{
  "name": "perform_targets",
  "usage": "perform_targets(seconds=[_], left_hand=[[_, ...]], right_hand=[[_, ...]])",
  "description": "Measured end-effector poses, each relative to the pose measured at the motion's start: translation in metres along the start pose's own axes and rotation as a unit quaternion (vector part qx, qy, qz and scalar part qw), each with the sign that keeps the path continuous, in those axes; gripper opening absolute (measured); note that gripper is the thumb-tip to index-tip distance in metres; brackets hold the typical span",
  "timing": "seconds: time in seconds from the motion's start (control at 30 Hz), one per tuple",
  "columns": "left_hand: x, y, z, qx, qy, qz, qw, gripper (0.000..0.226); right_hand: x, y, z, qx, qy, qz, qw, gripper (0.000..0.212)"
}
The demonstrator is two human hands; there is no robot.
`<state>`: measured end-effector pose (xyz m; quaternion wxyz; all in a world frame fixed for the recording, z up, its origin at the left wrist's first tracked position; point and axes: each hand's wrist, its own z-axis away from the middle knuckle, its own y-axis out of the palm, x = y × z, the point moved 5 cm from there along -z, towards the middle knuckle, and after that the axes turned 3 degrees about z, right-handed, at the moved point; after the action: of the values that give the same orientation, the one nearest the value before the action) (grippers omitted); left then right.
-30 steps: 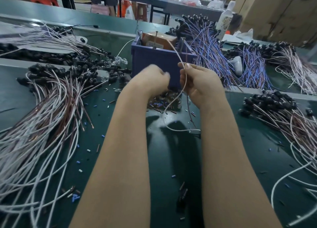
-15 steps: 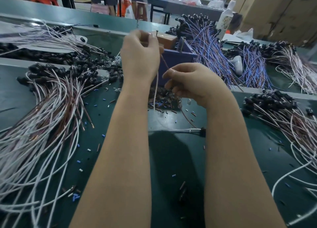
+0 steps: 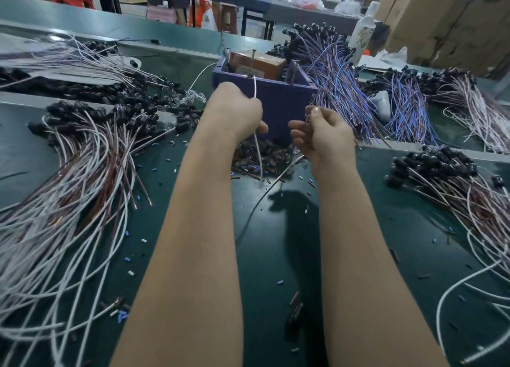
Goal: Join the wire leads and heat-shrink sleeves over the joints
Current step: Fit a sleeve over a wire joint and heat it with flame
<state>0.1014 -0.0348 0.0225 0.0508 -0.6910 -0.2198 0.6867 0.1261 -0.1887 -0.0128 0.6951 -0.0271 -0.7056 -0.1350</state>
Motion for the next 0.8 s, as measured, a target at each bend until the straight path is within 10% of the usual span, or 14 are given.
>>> perform_targets(seconds=[0.33,0.8], left_hand=[[-0.0062,0.0035,0.0025,0.059,-0.005,-0.028,0.998,0.025],[-0.0023,0.0076,0.0026,0.068,-0.012,-0.059,0.996,0.024]], right_hand=[[0.0041,0.0050,-0.0004,-0.048,-0.142,0.146,0.978,0.011],[-0.0002,0.0099,-0.0056,-0.033,-0.122,0.125,0.984,0.032]])
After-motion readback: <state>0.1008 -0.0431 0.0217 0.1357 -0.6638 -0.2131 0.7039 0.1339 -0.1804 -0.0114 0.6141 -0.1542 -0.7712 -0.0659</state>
